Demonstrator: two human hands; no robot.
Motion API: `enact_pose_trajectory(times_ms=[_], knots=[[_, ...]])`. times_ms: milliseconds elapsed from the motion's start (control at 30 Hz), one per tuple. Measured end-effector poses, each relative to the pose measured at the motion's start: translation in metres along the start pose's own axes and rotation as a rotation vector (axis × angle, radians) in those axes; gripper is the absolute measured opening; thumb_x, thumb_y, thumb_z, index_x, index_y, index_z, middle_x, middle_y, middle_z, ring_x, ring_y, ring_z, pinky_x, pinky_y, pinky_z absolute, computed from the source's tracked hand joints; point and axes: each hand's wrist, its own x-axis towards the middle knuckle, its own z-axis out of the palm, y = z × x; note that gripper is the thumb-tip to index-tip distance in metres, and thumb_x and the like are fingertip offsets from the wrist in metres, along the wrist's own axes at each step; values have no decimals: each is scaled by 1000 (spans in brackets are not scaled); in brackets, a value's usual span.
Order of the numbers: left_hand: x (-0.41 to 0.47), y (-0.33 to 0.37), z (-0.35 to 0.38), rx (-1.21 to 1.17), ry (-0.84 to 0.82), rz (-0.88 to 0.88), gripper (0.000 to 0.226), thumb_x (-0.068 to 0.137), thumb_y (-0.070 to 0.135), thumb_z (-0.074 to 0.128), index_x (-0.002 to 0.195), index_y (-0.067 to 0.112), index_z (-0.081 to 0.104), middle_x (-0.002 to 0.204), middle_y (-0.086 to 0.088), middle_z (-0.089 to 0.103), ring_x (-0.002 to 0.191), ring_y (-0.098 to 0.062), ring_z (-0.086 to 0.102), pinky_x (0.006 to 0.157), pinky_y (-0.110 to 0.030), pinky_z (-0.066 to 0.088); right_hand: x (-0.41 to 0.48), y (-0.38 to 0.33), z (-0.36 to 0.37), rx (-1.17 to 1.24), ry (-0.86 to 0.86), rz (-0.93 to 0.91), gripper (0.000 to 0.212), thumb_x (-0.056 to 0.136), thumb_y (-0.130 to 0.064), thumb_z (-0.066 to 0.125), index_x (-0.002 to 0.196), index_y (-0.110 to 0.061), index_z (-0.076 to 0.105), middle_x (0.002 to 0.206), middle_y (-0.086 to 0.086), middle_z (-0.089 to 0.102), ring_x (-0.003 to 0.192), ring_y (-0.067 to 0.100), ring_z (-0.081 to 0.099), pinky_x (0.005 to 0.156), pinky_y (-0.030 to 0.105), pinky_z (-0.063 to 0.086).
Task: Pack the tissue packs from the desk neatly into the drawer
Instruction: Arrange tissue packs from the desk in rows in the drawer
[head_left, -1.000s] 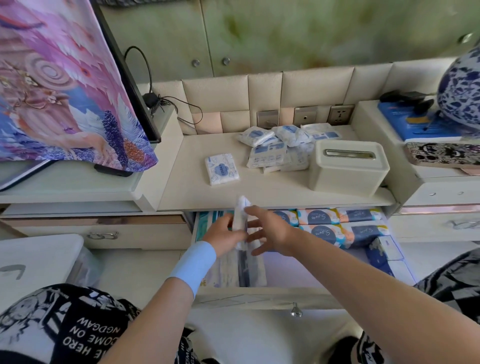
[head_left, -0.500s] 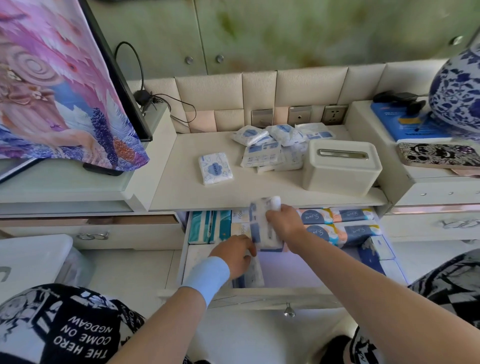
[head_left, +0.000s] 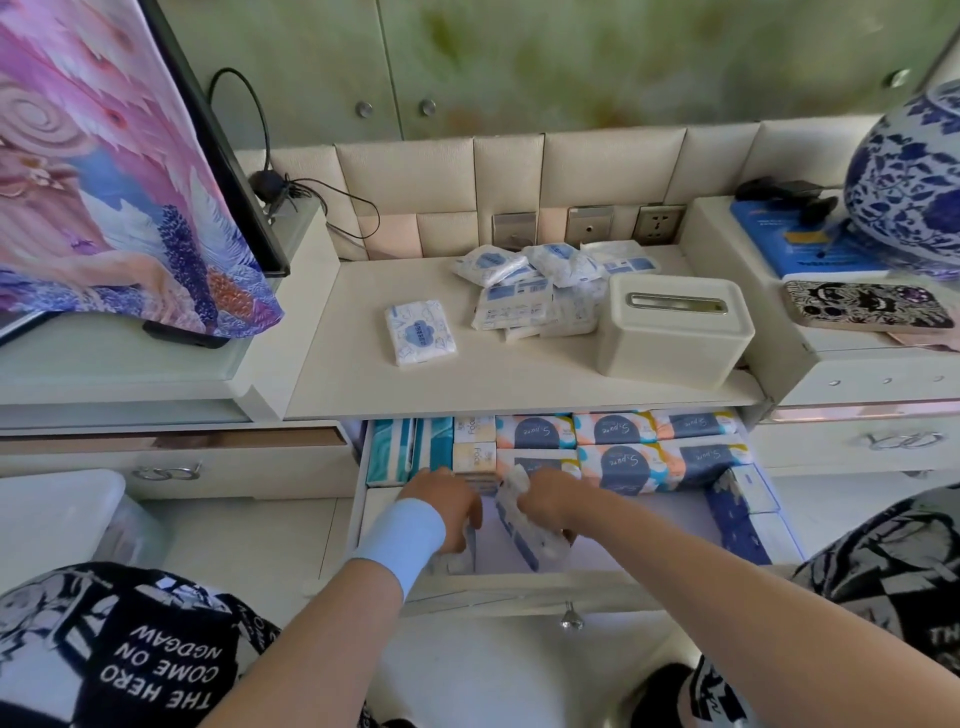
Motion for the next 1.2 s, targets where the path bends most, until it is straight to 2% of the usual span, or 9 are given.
enact_pose_trajectory(times_ms=[67, 200, 300, 467, 700, 867, 967, 1100, 1200], knots=[[-4, -5, 8, -62, 87, 1, 48, 82, 25, 70, 127, 34, 58, 131, -3, 47, 121, -26, 42, 98, -34, 38, 2, -9, 19, 94, -4, -8, 35, 101, -21, 41, 125, -1, 56, 122, 15, 63, 113, 31, 61, 83, 34, 48], [-11, -16, 23, -235, 197, -61, 72, 77, 24, 76, 139, 26, 41, 138, 1, 32, 128, -21, 31, 99, -35, 42, 2, -26, 48, 536, -207, 15, 32, 101, -22, 45, 125, -4, 57, 114, 16, 65, 100, 30, 67, 85, 44, 60], [-17, -24, 32, -328, 203, -114, 76, 78, 28, 76, 143, 25, 38, 143, 2, 25, 134, -18, 26, 98, -35, 46, 4, -26, 49, 498, -187, -48, 32, 98, -15, 44, 126, -3, 56, 113, 16, 65, 92, 26, 68, 82, 42, 61], [-22, -26, 40, -489, 243, -228, 66, 84, 29, 72, 140, 25, 37, 139, 1, 33, 125, -20, 42, 96, -33, 46, 8, -20, 46, 655, -83, -52, 25, 97, -11, 51, 122, -11, 52, 99, 18, 63, 67, 32, 70, 56, 39, 61], [-23, -33, 41, -518, 196, -214, 59, 89, 21, 64, 141, 30, 40, 133, 4, 48, 117, -18, 51, 100, -35, 45, 15, -26, 59, 566, 100, -131, 24, 94, -14, 63, 110, -22, 49, 104, 9, 61, 83, 27, 68, 52, 32, 60], [-17, -20, 36, -259, 419, -94, 60, 91, 21, 59, 145, 27, 36, 148, 2, 33, 136, -20, 28, 109, -31, 33, 18, -22, 54, 571, 5, -135, 23, 91, -12, 65, 107, -22, 51, 101, 13, 65, 80, 31, 70, 57, 41, 62], [-13, -15, 40, -219, 306, -15, 61, 91, 23, 62, 147, 24, 38, 155, 1, 22, 141, -21, 21, 109, -36, 36, 15, -23, 52, 602, 49, -121, 20, 95, -16, 55, 112, -25, 52, 110, 10, 64, 87, 30, 69, 56, 34, 60], [-8, -20, 38, -269, 240, -34, 64, 89, 22, 64, 147, 23, 38, 151, 5, 27, 138, -19, 23, 109, -35, 36, 14, -22, 56, 554, -17, -124, 42, 91, -9, 53, 129, -27, 48, 111, 10, 63, 93, 30, 68, 61, 36, 62], [-5, -20, 32, -324, 220, -33, 64, 88, 23, 63, 147, 26, 37, 147, 6, 33, 135, -17, 27, 109, -33, 35, 12, -20, 51, 519, 8, -81, 38, 94, -15, 51, 130, -26, 48, 115, 9, 62, 89, 29, 68, 55, 32, 58]])
